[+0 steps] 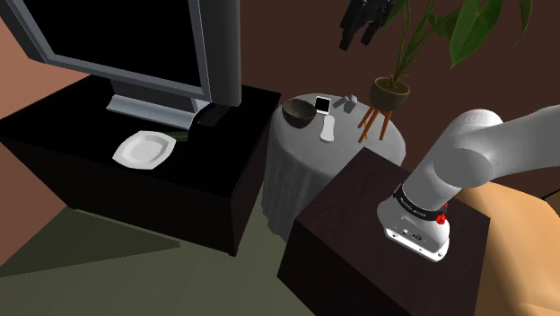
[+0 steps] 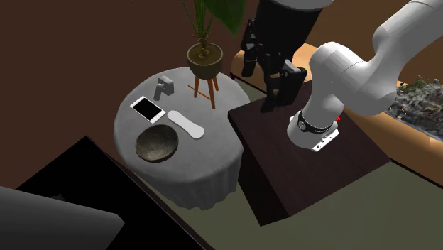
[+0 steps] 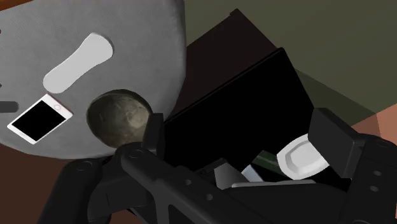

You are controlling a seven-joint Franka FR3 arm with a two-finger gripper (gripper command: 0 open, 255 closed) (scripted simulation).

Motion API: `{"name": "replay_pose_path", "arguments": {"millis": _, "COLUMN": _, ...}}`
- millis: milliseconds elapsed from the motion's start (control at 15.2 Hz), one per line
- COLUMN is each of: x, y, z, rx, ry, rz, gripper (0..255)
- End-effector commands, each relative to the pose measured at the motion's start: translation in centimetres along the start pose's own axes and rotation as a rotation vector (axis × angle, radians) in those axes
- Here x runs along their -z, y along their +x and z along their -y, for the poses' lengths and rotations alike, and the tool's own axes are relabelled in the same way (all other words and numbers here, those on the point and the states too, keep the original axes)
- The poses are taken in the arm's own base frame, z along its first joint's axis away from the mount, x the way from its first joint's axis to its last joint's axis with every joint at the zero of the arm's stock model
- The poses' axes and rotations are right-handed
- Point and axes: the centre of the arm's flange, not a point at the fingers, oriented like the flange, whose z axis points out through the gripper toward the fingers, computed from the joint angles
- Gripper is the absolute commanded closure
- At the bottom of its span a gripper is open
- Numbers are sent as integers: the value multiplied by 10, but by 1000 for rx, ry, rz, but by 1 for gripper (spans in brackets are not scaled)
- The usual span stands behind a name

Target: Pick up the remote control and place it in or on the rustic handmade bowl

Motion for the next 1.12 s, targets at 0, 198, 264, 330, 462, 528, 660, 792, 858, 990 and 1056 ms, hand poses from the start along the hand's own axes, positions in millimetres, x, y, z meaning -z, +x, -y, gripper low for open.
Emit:
{"name": "replay_pose_path", "arguments": {"millis": 0, "x": 0, "y": 0, "z": 0, "rx": 0, "ry": 0, "rz": 0, "gripper": 0}}
{"name": "replay_pose_path", "arguments": {"millis": 198, "x": -32, "y": 18, "z": -16, "rx": -61, "ry": -4, "rz": 9, "gripper": 0}}
{"name": "replay_pose_path", "arguments": {"millis": 264, "x": -43, "y": 24, "z": -21, "rx": -82, "ry": -5, "rz": 11, "gripper": 0}}
{"name": "replay_pose_path", "arguments": {"millis": 330, "x": -53, "y": 30, "z": -27, "rx": -102, "ry": -6, "rz": 14, "gripper": 0}}
{"name": "replay_pose_path", "arguments": {"millis": 462, "x": -75, "y": 40, "z": -38, "rx": -143, "ry": -8, "rz": 20, "gripper": 0}}
{"name": "replay_pose_path", "arguments": {"millis": 528, "x": -86, "y": 46, "z": -44, "rx": -163, "ry": -10, "rz": 23, "gripper": 0}}
{"name": "replay_pose_path", "arguments": {"millis": 660, "x": -107, "y": 56, "z": -57, "rx": -204, "ry": -12, "rz": 29, "gripper": 0}}
{"name": "replay_pose_path", "arguments": {"millis": 792, "x": -129, "y": 65, "z": -69, "rx": -245, "ry": -14, "rz": 34, "gripper": 0}}
{"name": "replay_pose_path", "arguments": {"millis": 858, "x": -139, "y": 69, "z": -76, "rx": -265, "ry": -16, "rz": 37, "gripper": 0}}
{"name": "replay_pose_path", "arguments": {"millis": 990, "x": -161, "y": 78, "z": -89, "rx": -306, "ry": -18, "rz": 43, "gripper": 0}}
{"name": "replay_pose_path", "arguments": {"millis": 1056, "x": -172, "y": 81, "z": -96, "rx": -326, "ry": -19, "rz": 46, "gripper": 0}}
